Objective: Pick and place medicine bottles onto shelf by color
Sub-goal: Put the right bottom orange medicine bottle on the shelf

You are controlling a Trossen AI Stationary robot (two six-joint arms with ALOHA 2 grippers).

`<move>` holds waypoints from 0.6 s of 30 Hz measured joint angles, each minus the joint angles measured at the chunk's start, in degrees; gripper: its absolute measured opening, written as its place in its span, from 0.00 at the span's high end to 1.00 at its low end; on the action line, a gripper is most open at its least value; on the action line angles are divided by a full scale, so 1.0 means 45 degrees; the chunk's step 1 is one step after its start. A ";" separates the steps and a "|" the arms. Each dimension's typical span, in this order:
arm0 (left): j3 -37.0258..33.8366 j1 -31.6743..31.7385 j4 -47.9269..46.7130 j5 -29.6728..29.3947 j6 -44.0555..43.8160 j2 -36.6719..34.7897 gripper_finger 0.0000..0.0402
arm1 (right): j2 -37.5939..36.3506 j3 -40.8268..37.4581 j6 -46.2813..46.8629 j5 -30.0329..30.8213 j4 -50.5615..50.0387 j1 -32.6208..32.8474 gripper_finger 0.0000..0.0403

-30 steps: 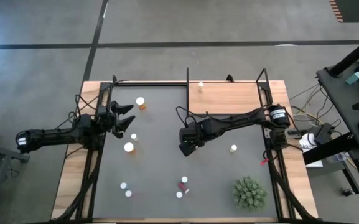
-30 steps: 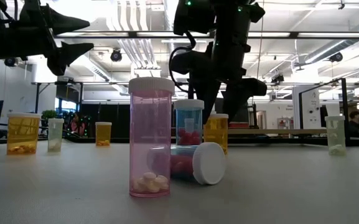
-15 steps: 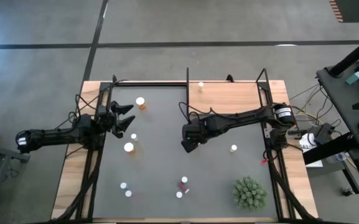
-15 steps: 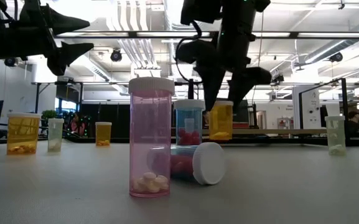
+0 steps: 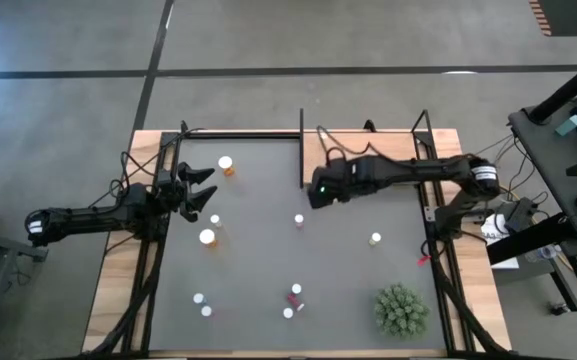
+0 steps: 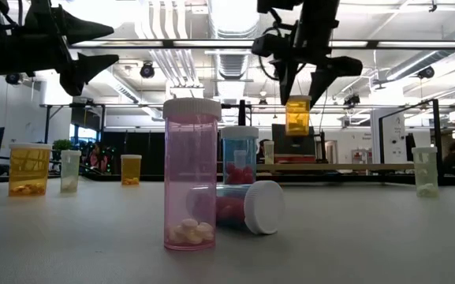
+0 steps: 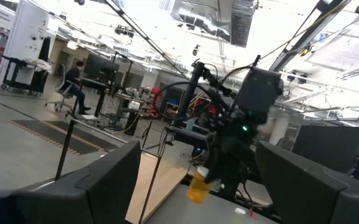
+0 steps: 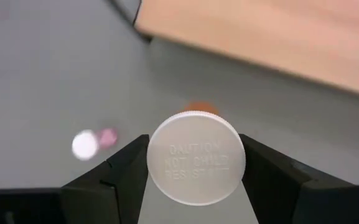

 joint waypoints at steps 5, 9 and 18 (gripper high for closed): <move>0.0000 0.0000 0.0000 0.0000 0.0000 0.0000 0.25 | -0.0224 0.0000 -0.0522 0.0025 -0.0301 -0.1161 0.46; 0.0000 0.0000 -0.0001 0.0000 0.0000 0.0000 0.25 | 0.0018 0.0000 -0.1281 0.0018 -0.0352 -0.2130 0.46; 0.0000 0.0000 0.0000 0.0000 0.0000 0.0000 0.25 | 0.0810 0.0000 -0.2208 -0.0258 0.0219 -0.4058 0.46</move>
